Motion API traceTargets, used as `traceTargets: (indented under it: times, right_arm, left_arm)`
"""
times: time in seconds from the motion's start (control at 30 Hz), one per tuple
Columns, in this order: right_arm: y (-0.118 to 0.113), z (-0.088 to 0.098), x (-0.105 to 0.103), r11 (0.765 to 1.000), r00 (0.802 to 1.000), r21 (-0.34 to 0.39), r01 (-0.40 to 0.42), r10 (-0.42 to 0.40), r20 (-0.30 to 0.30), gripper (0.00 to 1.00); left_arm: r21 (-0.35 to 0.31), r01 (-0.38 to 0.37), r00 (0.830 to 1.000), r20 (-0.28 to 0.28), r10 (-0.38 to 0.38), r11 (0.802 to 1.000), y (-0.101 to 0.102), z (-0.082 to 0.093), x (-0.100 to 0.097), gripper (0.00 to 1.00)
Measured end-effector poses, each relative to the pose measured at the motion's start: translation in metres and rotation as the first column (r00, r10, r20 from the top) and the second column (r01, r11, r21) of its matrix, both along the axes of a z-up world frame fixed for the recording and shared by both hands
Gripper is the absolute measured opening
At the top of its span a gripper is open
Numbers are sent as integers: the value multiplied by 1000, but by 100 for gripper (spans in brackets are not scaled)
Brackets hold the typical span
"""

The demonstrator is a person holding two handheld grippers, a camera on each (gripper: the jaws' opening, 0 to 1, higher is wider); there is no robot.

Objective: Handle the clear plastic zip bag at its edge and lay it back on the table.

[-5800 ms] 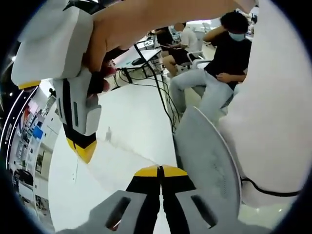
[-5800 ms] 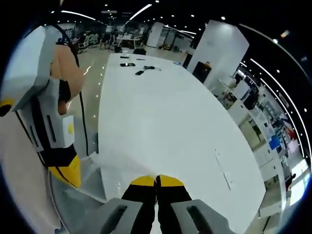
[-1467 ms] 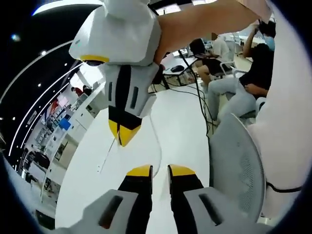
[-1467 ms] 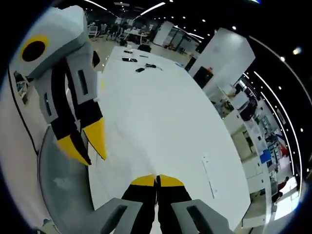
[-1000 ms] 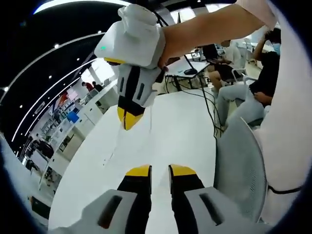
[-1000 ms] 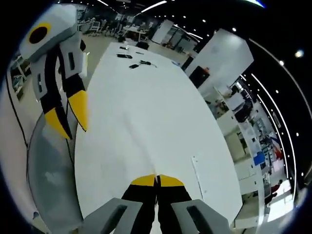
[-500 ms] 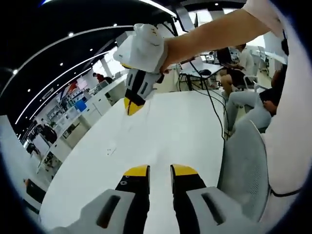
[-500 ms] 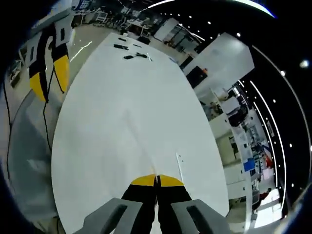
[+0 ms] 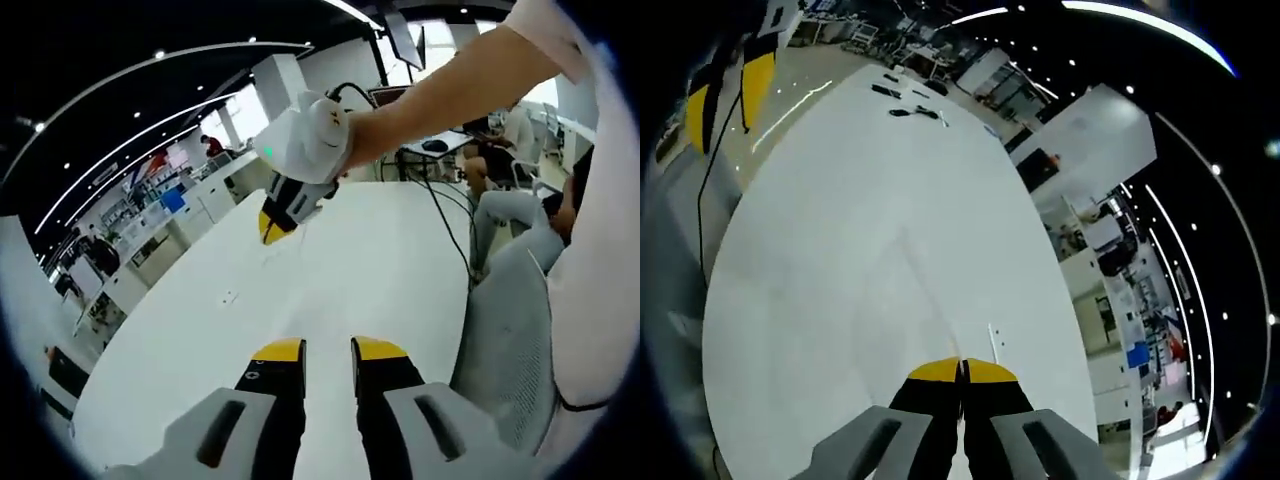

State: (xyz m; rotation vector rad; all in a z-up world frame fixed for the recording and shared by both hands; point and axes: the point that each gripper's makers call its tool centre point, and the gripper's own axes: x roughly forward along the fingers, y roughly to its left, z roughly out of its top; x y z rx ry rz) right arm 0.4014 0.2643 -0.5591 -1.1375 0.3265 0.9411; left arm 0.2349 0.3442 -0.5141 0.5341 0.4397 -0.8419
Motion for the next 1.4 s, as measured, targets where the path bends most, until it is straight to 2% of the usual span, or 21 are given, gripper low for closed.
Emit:
traceTargets:
  times: [0.27, 0.73, 0.87, 1.2, 1.4]
  right_arm:
    - [-5, -31, 1, 1000, 1000, 7, -7, 7, 28, 0]
    - [3, -86, -48, 999, 998, 7, -54, 54, -19, 0]
    - [3, -101, -54, 998, 998, -2, -64, 64, -23, 0]
    - [6, -121, -59, 997, 996, -1, -74, 74, -50, 0]
    - [8, -132, -55, 998, 996, 3, -58, 58, -70, 0]
  left_arm:
    - [-2, -13, 1000, -20, 13, 1000, 1, -5, 3, 17]
    - [2, -18, 999, -52, 18, 1000, 2, -16, 2, 17]
    - [5, -18, 998, -56, 18, 1000, 2, -19, 2, 17]
    - [11, -23, 997, -68, 24, 1000, 3, -24, -2, 17]
    - [12, -32, 997, -76, 33, 999, 6, -28, -2, 17]
